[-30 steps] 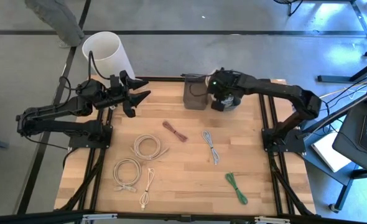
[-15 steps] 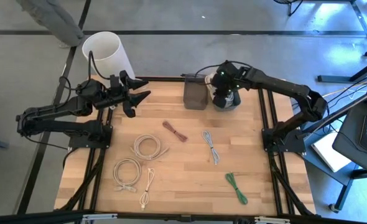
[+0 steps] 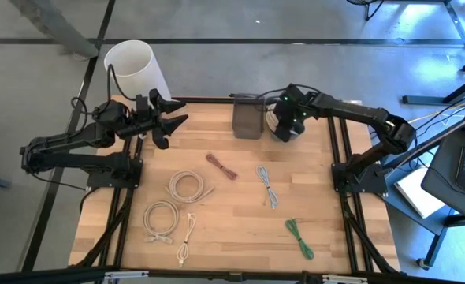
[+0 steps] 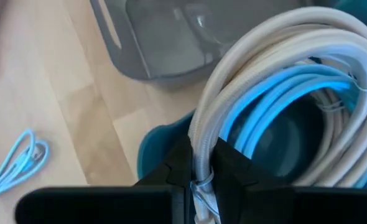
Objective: Pick & Place USB Port
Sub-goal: Put the light brown HDMI cable into the blue bin
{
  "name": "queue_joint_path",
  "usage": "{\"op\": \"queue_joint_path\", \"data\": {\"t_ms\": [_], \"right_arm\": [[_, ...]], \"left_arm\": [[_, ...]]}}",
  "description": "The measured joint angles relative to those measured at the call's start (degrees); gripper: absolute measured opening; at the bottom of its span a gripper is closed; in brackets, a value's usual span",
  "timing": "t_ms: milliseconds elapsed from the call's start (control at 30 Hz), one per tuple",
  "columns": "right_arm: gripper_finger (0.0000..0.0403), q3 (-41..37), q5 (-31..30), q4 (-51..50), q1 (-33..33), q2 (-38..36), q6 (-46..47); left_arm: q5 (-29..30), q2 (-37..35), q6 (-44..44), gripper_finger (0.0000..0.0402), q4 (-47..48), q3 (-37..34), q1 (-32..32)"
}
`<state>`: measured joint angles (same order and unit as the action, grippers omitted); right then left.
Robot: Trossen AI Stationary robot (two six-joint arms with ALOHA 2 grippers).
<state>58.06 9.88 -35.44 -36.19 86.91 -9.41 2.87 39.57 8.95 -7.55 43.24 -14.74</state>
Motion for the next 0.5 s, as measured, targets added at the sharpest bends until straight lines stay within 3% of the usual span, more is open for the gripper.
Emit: {"op": "queue_joint_path", "data": {"t_ms": [367, 500], "right_arm": [[0.0044, -1.65, 1.84, 0.79, -4.78, 0.04, -1.49], [0.0117, -1.67, -0.48, 0.77, -4.89, 0.07, -1.05]], "left_arm": [[-1.05, -0.02, 0.78, 0.0221, 0.0, 0.0, 0.0], [-1.05, -0.02, 0.93, 0.0221, 0.02, 0.0, 0.0]]}}
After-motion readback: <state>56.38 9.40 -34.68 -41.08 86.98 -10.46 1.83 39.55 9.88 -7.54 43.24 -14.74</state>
